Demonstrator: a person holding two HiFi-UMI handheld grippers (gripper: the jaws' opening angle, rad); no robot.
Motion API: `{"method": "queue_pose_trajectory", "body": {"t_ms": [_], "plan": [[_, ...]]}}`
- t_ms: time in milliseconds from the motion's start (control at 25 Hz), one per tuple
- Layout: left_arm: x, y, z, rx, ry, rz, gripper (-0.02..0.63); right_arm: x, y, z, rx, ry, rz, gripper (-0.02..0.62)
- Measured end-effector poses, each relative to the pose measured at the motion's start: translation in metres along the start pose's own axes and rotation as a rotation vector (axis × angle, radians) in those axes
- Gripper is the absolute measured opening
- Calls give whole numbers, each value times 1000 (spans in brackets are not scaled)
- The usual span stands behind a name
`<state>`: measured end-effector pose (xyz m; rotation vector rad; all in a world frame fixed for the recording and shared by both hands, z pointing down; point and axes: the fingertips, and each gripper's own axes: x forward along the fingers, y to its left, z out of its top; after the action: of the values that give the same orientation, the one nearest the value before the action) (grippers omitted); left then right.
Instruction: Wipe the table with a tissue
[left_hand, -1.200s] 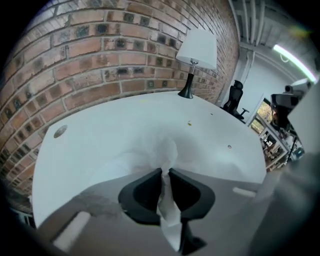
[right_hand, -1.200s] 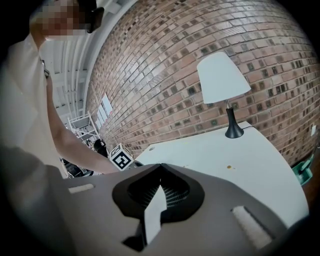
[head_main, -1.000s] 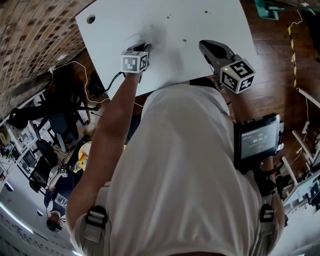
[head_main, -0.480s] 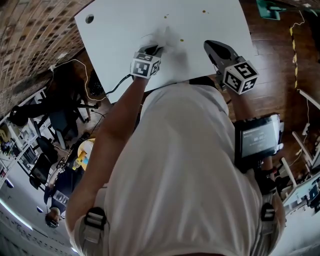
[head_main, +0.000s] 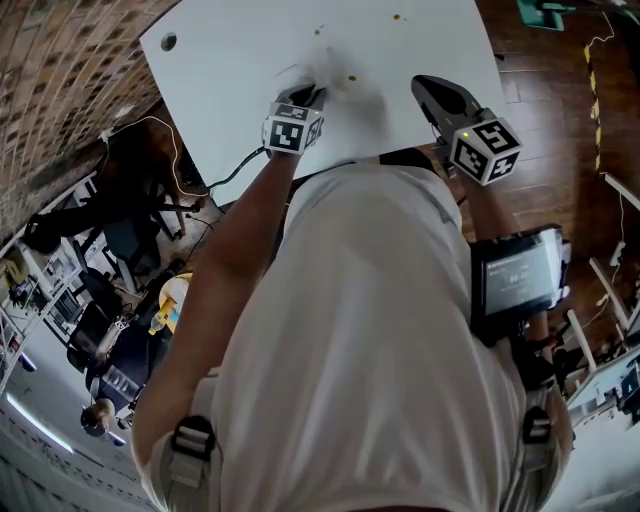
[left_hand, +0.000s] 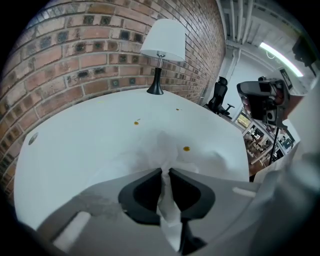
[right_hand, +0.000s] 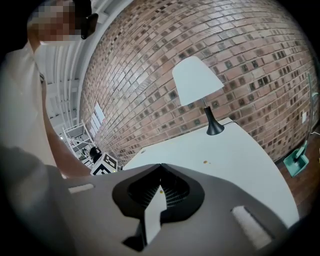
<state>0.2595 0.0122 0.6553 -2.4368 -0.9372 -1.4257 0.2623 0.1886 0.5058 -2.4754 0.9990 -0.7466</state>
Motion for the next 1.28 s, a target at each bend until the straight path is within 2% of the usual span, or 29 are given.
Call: {"method": "queue_pose_trajectory", "body": {"t_ms": [320, 560, 720, 920, 1000, 1160, 1280], "plan": [[26, -37, 31, 28, -1, -34, 40, -15, -28, 6, 28, -12, 0, 7], [51, -50, 56, 90, 13, -46, 39, -21, -49, 7, 55, -12, 4, 6], [55, -68, 59, 93, 39, -117, 38, -21, -53, 11, 50, -16, 17, 7], [47, -98, 30, 96, 137, -225, 38, -10, -47, 12, 41, -8, 52, 7], [37, -94, 21, 67, 139, -205, 38, -7, -44, 15, 36, -7, 65, 7], [14, -50, 7, -103, 52, -108, 38, -3, -40, 19, 22, -3, 82, 7], [-4, -6, 3, -168, 33, 15, 38, -1, -38, 19, 19, 1, 88, 8]]}}
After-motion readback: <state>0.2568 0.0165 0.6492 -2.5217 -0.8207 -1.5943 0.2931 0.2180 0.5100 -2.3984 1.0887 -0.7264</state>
